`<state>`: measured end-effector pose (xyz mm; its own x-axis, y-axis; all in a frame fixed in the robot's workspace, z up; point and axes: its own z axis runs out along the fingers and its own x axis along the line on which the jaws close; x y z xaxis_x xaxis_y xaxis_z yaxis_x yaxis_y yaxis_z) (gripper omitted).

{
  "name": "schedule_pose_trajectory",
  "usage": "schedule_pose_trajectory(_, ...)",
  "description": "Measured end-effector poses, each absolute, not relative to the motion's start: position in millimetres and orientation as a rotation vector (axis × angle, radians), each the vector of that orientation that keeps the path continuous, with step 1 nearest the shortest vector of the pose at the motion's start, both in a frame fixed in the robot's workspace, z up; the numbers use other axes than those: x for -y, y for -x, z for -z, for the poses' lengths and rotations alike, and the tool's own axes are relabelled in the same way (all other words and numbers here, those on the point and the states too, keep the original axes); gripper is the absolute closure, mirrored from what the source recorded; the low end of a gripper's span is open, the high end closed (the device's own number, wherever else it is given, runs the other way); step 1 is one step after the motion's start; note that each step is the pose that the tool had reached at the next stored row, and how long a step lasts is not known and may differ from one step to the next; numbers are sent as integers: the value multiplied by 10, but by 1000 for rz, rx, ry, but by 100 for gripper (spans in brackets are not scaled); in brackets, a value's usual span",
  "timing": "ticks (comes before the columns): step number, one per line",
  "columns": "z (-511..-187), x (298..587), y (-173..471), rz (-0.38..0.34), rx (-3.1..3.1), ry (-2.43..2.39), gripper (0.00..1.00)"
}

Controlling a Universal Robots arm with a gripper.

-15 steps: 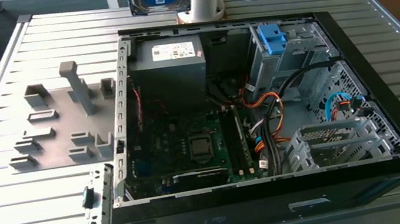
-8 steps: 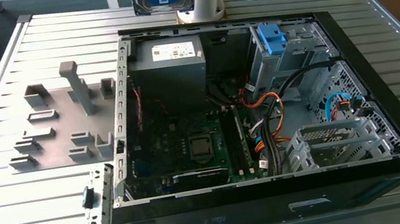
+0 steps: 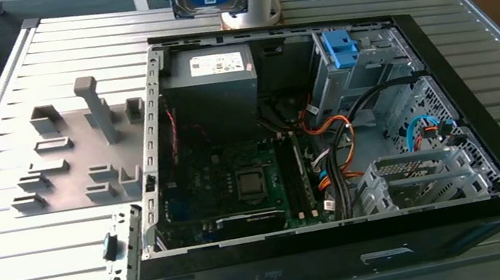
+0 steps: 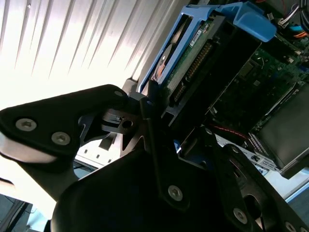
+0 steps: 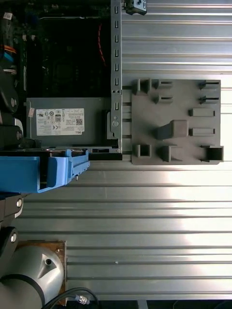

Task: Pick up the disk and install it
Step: 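Pick up the disk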

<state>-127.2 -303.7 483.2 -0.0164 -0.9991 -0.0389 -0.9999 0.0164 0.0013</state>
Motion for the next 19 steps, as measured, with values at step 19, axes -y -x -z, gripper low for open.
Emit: schedule_pose_trajectory(19, -4832, 3037, 1104, -44, -2220, 2184, 64)
